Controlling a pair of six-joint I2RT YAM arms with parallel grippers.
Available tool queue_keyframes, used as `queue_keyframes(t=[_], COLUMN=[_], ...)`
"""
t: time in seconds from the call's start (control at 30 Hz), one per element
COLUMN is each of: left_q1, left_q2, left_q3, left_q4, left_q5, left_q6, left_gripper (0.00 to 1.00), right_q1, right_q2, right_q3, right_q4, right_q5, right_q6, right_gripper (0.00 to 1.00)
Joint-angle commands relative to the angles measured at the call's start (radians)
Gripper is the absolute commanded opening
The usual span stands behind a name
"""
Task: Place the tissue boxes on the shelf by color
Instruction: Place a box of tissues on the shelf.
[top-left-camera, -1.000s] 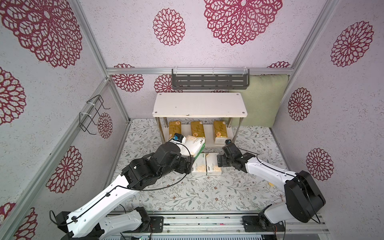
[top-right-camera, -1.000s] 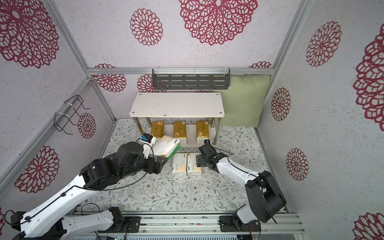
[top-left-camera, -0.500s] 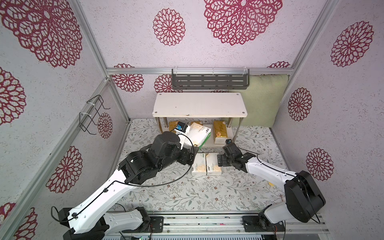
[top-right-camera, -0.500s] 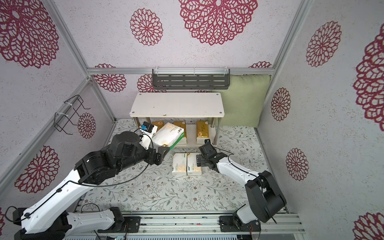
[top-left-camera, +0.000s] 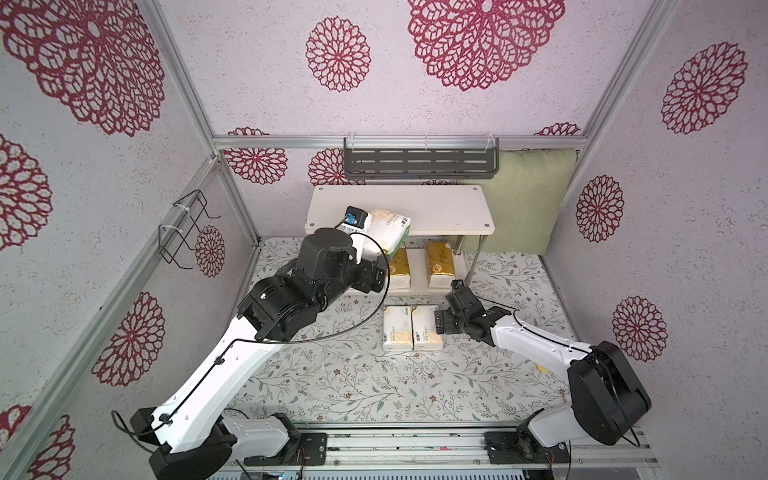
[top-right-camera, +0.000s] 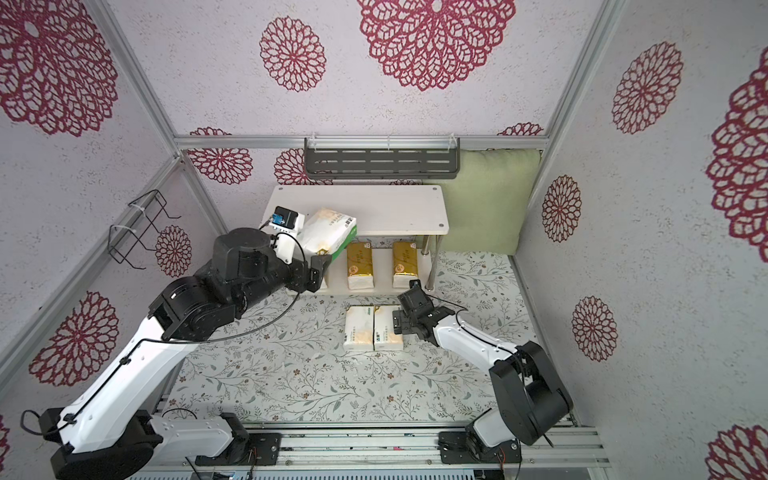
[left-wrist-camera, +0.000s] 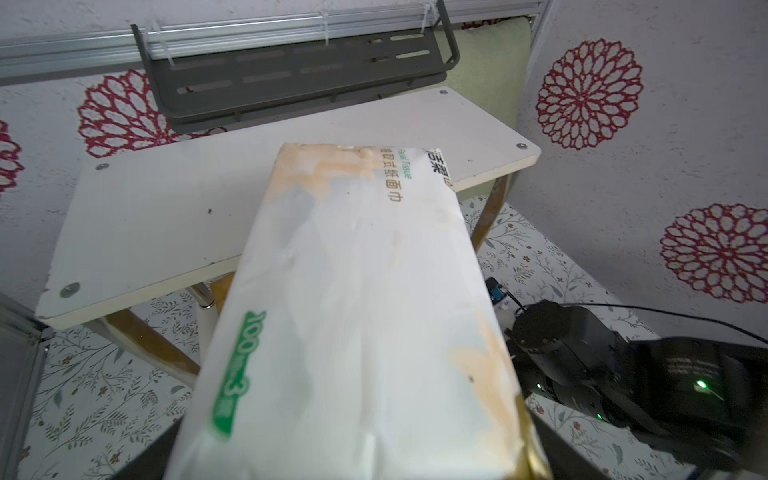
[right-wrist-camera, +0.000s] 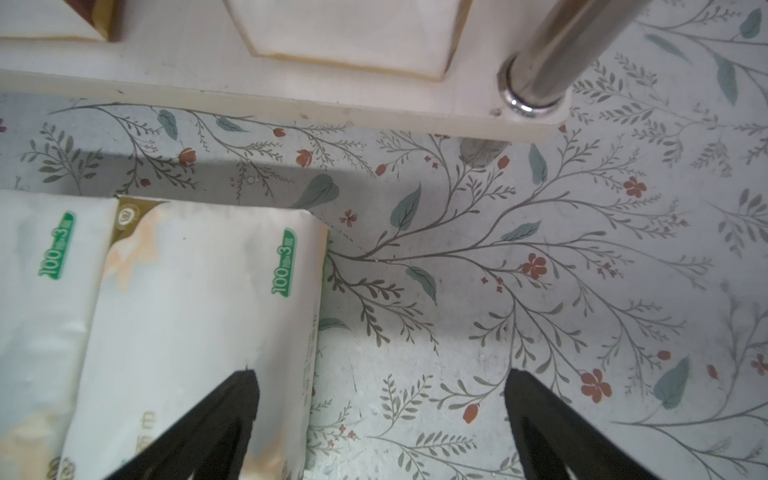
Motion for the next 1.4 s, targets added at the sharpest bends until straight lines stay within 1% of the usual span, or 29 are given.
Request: queue_keyframes(t=[0.0,0.03,0.13,0.37,0.57,0.8,1.07,1.37], left_q1=[0.071,0.092,0.139,0.235,0.301,0.315,0.312,0.311], left_q2=[0.046,0.058,0.105,0.273,0.388,0.437,0.465,0.476], left_q3=[0.042,0.047,0.082,0.193,0.293,0.332,0.325,0.298], left_q4=[0.08,0.09,0.116,0.102,0.084,0.074,0.073,0.116], left_q5=[0.016,0.024,-0.008,-0.049,-0.037,-0.05,-0.118,-0.093], left_q6=[0.026,0.023,0.022,0.017,0.001,-0.023,-0.062,-0.058], left_gripper=[0.89,0.89,0.89,0.88,0.89,0.89,0.89,0.92], right_q1=[-0.004,-0.004,-0.004,-0.003,-0.002,-0.002,0.0,0.003], right_q2=[-0.022,-0.025,-0.028,-0.026,-0.034,-0.031,-0.025,-0.024], right_q3=[-0.013,-0.016,-0.026,-0.025,-0.024,-0.025,-0.018,-0.013], right_q4=[0.013,0.013,0.02,0.027,0.022,0.021,0.026,0.018], right_q5=[0.001,0.001,-0.003,-0.017,-0.017,-0.024,-0.035,-0.032], right_q6=[0.005,0.005,0.009,0.012,0.012,0.016,0.014,0.014], right_gripper=[0.99,0.99,0.99,0.99,0.99,0.99,0.99,0.99])
